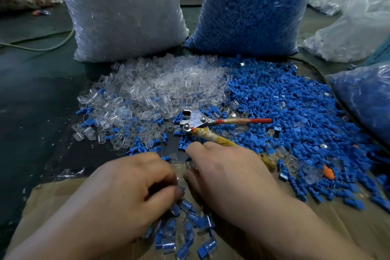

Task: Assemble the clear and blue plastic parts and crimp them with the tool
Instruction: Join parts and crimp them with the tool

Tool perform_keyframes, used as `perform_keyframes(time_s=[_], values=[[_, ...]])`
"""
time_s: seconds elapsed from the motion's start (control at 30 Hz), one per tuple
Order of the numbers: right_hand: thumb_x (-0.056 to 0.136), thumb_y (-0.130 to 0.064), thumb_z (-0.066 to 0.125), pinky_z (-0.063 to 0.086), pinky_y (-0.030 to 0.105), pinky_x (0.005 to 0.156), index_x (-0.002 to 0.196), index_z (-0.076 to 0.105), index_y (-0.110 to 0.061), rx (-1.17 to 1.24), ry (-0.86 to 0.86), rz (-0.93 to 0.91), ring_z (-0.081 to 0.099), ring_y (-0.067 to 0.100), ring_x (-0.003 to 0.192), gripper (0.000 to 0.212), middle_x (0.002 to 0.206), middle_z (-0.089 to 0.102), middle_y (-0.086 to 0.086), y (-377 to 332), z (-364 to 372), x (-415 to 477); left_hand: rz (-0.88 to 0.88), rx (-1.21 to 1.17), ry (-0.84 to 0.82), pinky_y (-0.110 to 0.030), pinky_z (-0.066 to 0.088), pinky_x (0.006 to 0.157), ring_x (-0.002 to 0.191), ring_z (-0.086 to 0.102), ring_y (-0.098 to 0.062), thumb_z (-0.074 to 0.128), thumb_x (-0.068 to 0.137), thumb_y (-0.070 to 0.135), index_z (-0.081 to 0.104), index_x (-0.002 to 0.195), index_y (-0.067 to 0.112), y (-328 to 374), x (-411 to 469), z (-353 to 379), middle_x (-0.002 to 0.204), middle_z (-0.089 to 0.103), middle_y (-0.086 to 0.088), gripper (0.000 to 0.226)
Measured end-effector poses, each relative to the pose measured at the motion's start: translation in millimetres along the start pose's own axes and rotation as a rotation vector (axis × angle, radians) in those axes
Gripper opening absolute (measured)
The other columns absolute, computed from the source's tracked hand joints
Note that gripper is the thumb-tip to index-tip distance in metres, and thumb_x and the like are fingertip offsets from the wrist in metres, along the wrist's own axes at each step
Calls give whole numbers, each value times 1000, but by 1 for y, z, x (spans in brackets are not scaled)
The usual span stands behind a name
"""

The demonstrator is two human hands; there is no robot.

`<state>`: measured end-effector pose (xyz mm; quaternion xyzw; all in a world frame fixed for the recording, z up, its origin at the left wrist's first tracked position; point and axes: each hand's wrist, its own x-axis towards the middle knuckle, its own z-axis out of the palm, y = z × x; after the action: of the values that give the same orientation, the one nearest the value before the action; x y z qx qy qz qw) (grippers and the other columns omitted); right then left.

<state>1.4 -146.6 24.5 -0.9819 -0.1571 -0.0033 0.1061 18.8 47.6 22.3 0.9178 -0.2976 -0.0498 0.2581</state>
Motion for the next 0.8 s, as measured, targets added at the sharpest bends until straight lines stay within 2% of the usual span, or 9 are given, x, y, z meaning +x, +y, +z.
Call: perform_keyframes(time_s=[0.13,0.23,0.33,0.43,0.47,0.57,0.63,0.73,0.8], values=[[96,-42,41,27,35,53,88,27,-30,56,39,-24,45,20,68,19,80,43,-10,3,3,-1,-6,-40,-54,-26,52,64,79,61,0,44,78,77,62,89,45,4,0,0,88,60,24,39],[93,-41,44,38,34,55,90,37,-31,146,57,13,47,11,66,12,79,50,-13,6,0,-5,-131,-73,130,-17,47,56,78,62,11,45,80,79,62,92,51,-1,0,-3,86,64,34,35],[90,-39,49,42,24,55,90,44,-35,303,77,105,51,4,66,7,75,54,-14,8,-4,-4,-261,-73,324,-21,46,55,78,60,12,46,73,70,59,98,51,-9,-1,-7,90,62,37,33],[88,-41,51,32,16,46,94,48,-40,430,80,161,52,-8,71,6,74,58,-16,10,-4,-3,-288,119,204,-24,47,65,75,58,5,53,75,67,60,105,49,-7,3,0,87,58,30,35],[89,-41,51,31,15,46,96,48,-41,450,76,164,52,-11,71,8,75,59,-16,11,-3,-3,-283,182,162,-24,47,71,82,56,5,50,76,66,60,111,50,-4,5,4,93,55,32,39],[91,-38,52,34,14,53,105,50,-44,479,93,151,52,-11,80,15,82,60,-20,12,0,-2,-297,251,116,-24,47,84,100,54,-1,44,82,64,54,131,50,2,11,8,109,55,27,52],[92,-32,52,39,14,61,106,53,-43,481,121,121,52,-7,86,17,87,60,-21,11,1,0,-291,262,102,-24,46,89,105,53,-2,42,84,63,51,136,50,5,14,9,110,54,24,54],[93,-26,53,42,13,77,107,57,-39,485,140,37,53,-4,95,19,96,62,-21,6,2,2,-258,234,111,-26,47,83,100,55,-5,43,84,59,60,124,47,8,16,10,103,57,20,46],[91,-21,54,42,15,83,107,61,-35,508,133,-42,54,-2,98,21,101,64,-19,2,1,2,-245,215,148,-28,47,78,93,56,-9,54,86,50,65,111,41,8,16,11,97,59,17,29]])
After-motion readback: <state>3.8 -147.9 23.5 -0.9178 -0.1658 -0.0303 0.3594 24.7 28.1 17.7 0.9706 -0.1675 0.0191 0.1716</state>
